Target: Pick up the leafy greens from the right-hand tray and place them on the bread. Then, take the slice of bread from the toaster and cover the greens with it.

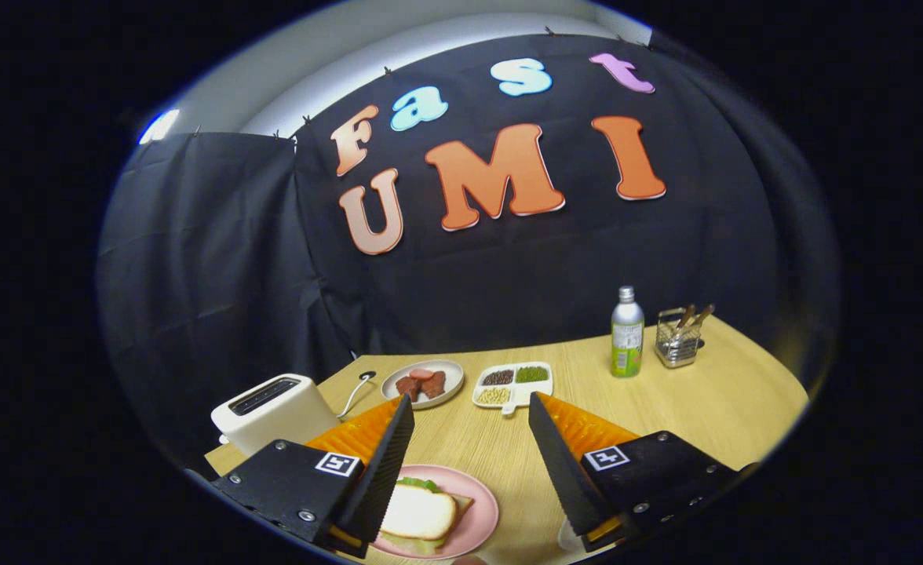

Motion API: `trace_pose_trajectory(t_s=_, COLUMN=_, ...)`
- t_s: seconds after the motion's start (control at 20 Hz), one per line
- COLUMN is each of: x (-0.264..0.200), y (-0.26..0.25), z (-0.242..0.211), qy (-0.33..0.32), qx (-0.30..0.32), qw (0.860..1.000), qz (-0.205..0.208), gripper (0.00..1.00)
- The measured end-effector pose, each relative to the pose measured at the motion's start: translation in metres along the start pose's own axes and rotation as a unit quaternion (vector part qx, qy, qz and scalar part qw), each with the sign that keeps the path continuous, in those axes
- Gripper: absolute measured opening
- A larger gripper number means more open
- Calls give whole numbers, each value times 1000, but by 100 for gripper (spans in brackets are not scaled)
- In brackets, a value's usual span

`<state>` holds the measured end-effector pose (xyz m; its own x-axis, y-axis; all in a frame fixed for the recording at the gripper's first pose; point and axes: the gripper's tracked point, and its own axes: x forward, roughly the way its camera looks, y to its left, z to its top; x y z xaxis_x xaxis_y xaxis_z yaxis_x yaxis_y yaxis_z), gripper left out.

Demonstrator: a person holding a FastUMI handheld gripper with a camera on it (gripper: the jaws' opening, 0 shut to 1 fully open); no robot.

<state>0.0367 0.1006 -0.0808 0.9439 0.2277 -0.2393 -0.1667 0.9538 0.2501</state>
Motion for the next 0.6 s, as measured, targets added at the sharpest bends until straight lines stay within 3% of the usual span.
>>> trace_pose_trajectory(t_s=0.35, x=-15, y=-12, z=47, qy=-112, qx=-78, qw=989, qz=-58, gripper=92)
trace_pose_trajectory(t_s=0.6, x=-21, y=-8, z=63, qy=-158, qx=-102, qw=980, qz=-70, gripper=94)
